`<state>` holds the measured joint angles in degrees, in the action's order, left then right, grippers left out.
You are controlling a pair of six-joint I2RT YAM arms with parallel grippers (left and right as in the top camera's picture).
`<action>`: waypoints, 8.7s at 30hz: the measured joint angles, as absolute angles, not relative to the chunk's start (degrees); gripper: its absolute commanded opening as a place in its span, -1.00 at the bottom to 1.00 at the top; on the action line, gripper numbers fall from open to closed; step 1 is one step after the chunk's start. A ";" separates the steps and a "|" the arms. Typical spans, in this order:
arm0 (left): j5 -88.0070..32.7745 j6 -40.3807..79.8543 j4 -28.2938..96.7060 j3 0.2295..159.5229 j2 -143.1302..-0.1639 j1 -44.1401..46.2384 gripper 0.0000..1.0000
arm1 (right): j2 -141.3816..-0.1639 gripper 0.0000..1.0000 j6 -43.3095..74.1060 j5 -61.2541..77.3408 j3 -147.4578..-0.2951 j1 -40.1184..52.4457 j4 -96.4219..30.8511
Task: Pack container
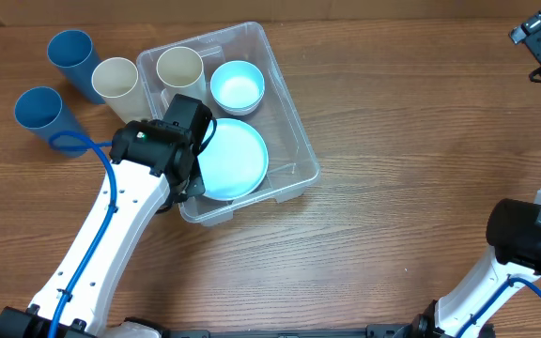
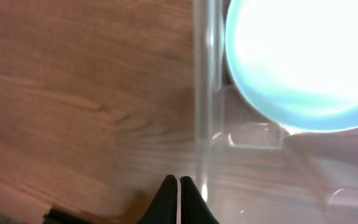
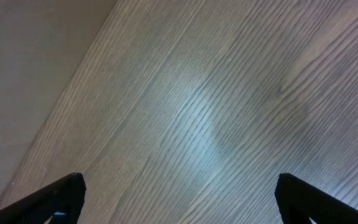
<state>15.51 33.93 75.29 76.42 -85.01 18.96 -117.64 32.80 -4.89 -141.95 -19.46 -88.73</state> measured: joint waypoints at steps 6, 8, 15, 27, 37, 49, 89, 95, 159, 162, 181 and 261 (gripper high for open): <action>10.70 27.14 67.64 76.38 -85.01 18.96 -0.89 | -117.64 1.00 32.80 -4.89 -141.95 -19.46 -88.75; 9.63 25.36 66.59 75.66 -85.01 18.96 -0.90 | -117.64 1.00 32.80 -4.89 -141.95 -19.46 -88.75; 8.12 23.57 67.24 68.31 -85.01 18.96 -0.92 | -117.64 1.00 32.77 -4.86 -141.95 -19.46 -88.71; 9.23 24.10 70.94 67.88 -85.01 10.59 -0.92 | -117.64 1.00 32.80 -4.84 -141.95 -19.46 -88.73; 8.67 24.43 67.85 69.12 -85.01 7.51 -0.81 | -117.64 1.00 32.77 -4.84 -141.95 -19.44 -88.75; 7.99 16.45 62.94 89.52 -85.01 5.10 0.19 | -117.64 1.00 32.80 -4.86 -141.95 -19.46 -88.75; 6.59 34.63 48.51 89.69 -99.66 -4.54 0.08 | -117.64 1.00 32.80 -4.89 -141.95 -19.44 -88.71; 7.05 55.55 47.44 89.69 -99.66 -4.54 0.14 | -117.64 1.00 32.82 -4.86 -141.95 -19.46 -88.73; 2.96 8.64 46.92 92.97 -87.99 3.36 -0.92 | -117.64 1.00 32.80 -4.86 -141.95 -19.46 -88.71; 4.99 8.64 48.05 92.97 -87.99 3.36 -0.92 | -117.64 1.00 32.80 -4.86 -141.95 -19.44 -88.71; 2.50 8.91 44.27 92.97 -92.27 3.36 0.01 | -117.64 1.00 32.84 -4.86 -141.95 -19.46 -88.73; 27.77 -6.20 37.78 98.21 -122.39 19.73 -0.92 | -117.64 1.00 32.77 -4.86 -141.95 -19.46 -88.75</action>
